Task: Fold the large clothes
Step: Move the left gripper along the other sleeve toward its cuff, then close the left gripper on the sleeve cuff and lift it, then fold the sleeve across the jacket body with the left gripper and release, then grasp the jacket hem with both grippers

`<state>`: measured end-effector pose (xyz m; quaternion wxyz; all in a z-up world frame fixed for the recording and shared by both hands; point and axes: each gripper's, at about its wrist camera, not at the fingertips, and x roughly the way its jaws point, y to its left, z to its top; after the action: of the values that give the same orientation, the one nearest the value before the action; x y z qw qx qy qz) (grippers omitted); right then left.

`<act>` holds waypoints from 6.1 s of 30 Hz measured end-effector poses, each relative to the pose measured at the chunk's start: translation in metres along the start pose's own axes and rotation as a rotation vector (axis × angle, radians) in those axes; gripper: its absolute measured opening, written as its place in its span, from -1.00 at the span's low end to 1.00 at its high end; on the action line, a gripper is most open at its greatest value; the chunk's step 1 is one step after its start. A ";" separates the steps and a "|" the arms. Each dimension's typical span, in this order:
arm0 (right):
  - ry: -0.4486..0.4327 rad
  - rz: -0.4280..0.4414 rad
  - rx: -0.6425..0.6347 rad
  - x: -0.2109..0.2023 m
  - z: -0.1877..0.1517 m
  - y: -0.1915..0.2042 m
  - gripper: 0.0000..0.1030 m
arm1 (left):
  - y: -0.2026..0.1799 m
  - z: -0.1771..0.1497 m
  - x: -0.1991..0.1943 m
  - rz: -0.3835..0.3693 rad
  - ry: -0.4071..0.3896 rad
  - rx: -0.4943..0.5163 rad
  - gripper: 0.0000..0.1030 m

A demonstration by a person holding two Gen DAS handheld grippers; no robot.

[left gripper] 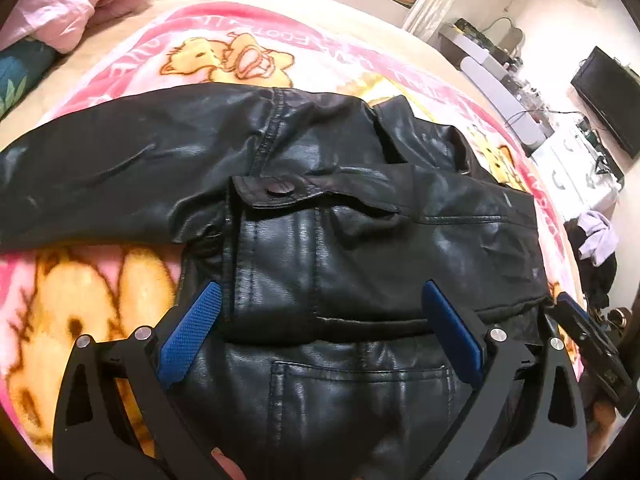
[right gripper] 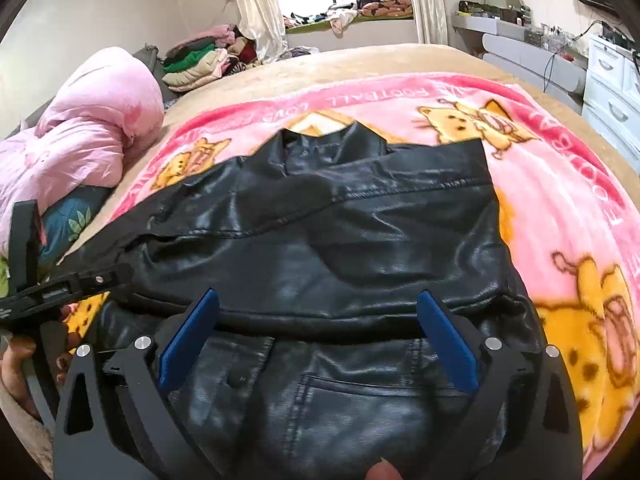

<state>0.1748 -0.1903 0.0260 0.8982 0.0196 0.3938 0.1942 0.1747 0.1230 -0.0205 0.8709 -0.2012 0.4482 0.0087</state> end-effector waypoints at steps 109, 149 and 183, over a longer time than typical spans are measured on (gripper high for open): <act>0.007 0.223 0.164 0.003 0.013 0.046 0.91 | 0.042 0.053 -0.189 -0.075 -0.732 -0.027 -0.97; -0.160 0.026 0.411 -0.069 0.003 -0.076 0.91 | -0.068 0.005 0.000 -0.254 -0.114 0.178 0.76; 0.018 0.121 0.369 0.022 0.000 -0.067 -0.30 | 0.030 0.071 -0.018 -0.101 -0.195 -0.075 0.55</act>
<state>0.2111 -0.2443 -0.0018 0.8624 0.2061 0.4290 0.1726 0.2135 0.1789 0.0205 0.9016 -0.2540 0.3502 0.0011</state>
